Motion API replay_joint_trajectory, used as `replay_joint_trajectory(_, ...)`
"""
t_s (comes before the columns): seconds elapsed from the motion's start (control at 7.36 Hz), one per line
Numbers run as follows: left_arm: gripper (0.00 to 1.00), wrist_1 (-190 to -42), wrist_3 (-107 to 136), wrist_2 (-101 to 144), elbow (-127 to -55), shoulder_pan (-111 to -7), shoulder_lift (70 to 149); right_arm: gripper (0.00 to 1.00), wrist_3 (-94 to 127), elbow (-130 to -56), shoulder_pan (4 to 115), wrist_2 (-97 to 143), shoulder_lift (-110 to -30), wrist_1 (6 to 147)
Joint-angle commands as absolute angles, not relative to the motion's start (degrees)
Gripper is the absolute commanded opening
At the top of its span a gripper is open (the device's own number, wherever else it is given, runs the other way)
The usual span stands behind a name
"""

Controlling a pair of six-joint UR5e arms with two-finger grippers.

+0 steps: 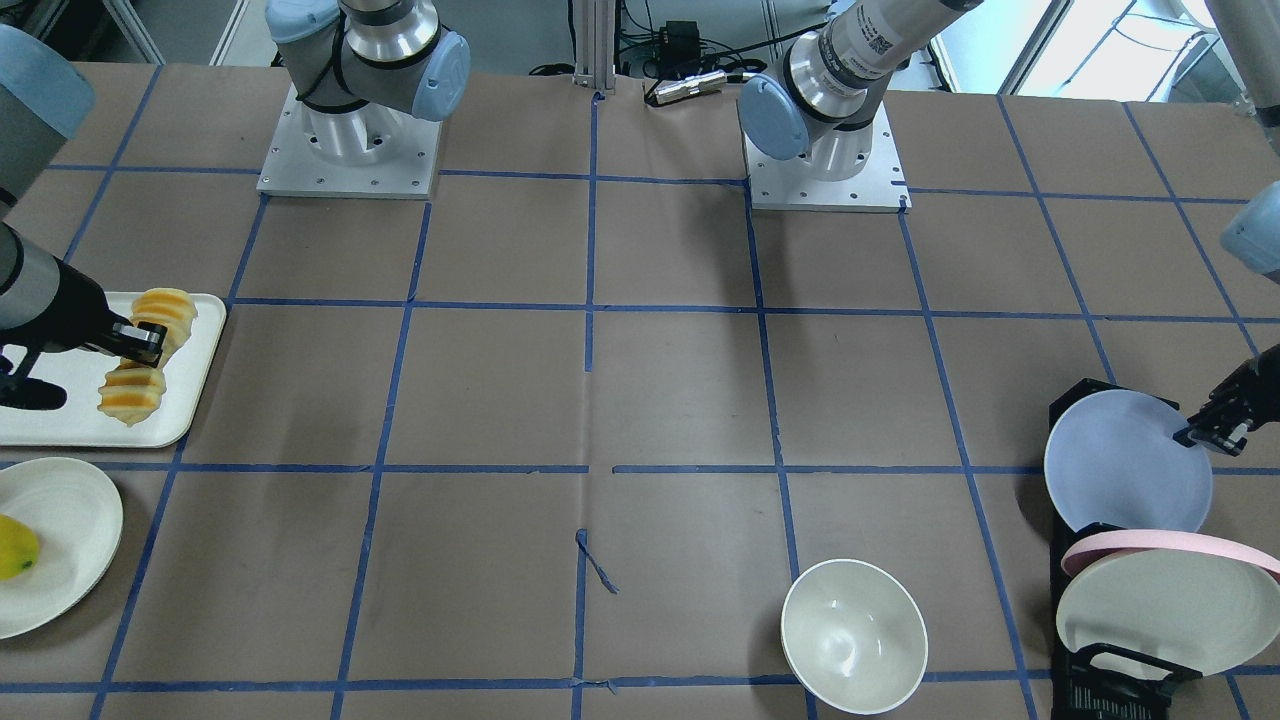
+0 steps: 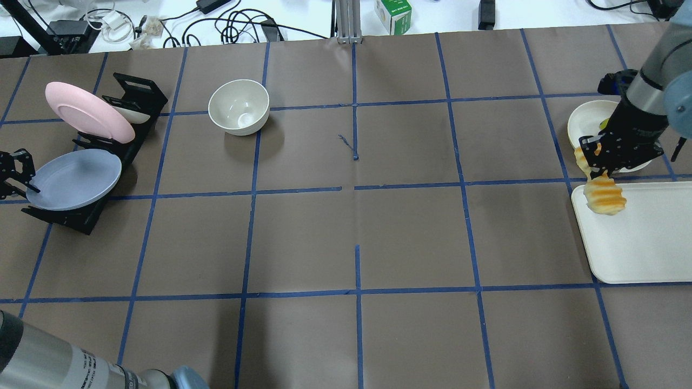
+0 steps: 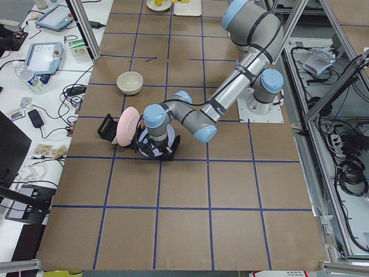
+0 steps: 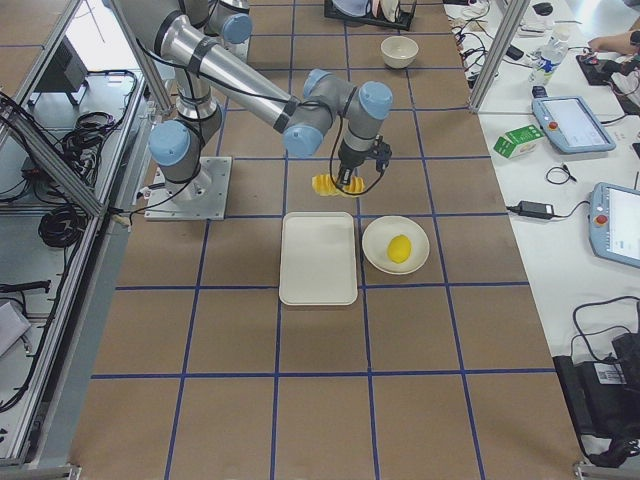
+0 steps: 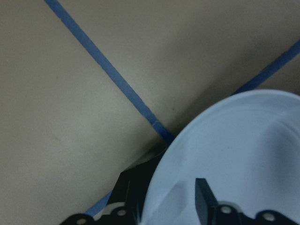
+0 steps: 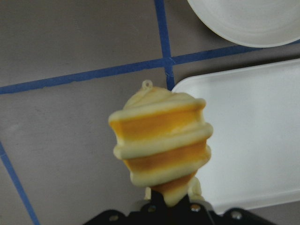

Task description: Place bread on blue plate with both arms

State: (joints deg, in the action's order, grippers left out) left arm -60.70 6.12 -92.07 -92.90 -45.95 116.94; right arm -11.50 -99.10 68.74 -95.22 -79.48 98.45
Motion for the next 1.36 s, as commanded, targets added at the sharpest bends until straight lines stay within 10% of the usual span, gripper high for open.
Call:
replay_joint_trajectory(0.0, 0.00, -61.26, 5.10, -92.20, -92.81, -44.13, 115.41, 0.02, -5.74, -90.90, 74.41, -95.27, -79.37, 90.37)
replay_joint_trajectory(1.22, 0.00, -89.11, 0.62, -91.24, -92.01, -50.32, 101.35, 0.02, 5.54, -87.45, 88.15, -91.67, -79.28, 88.94)
